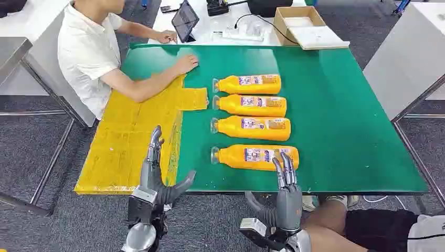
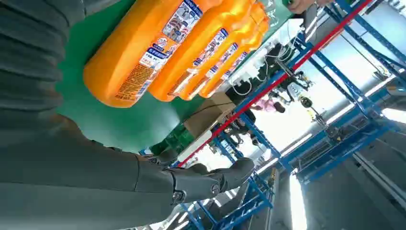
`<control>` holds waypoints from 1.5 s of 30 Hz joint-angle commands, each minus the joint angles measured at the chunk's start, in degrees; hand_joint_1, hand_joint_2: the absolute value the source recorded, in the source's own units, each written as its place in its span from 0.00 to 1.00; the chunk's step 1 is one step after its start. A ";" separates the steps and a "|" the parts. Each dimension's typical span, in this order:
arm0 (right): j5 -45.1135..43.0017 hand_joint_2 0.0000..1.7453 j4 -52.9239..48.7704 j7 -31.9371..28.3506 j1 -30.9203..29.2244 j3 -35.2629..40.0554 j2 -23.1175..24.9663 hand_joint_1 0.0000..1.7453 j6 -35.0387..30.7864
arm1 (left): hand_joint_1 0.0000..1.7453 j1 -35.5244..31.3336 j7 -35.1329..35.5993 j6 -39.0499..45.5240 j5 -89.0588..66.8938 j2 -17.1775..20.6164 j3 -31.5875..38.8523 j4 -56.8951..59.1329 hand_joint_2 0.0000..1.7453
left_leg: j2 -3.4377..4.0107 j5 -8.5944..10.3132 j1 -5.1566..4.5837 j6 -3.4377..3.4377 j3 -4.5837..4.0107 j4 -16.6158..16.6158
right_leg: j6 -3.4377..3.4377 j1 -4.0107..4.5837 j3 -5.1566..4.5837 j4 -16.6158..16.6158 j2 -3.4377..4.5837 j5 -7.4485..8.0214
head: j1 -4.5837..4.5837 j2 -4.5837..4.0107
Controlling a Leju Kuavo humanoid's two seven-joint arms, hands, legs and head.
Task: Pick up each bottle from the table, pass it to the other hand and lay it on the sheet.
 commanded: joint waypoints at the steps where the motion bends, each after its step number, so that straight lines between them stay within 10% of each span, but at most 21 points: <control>1: 0.32 1.00 0.88 -0.17 -0.58 -1.68 0.65 0.00 -3.59 | 0.00 -0.71 0.16 0.19 0.00 1.18 -0.77 0.82 1.00 | 0.05 -0.06 0.04 -0.08 0.15 -0.03 | -0.09 0.05 0.14 -0.03 -0.01 -0.06 | 0.00 0.00; 19: 3.52 1.00 1.59 2.06 -3.42 -1.76 0.81 0.00 -3.59 | 0.00 2.23 -1.53 0.77 3.72 2.56 2.69 -2.13 1.00 | 0.18 -0.08 0.04 -0.10 0.19 -0.05 | -0.11 0.06 0.15 -0.03 0.13 -0.04 | 0.00 0.00; 45: 13.94 1.00 22.77 16.32 -19.98 1.25 -13.82 0.00 -2.63 | 0.00 -1.46 -5.59 -1.27 8.53 1.42 1.46 3.84 1.00 | 0.14 -0.03 0.01 -0.03 0.19 -0.04 | -0.03 0.03 0.19 -0.05 0.09 0.03 | 0.00 0.00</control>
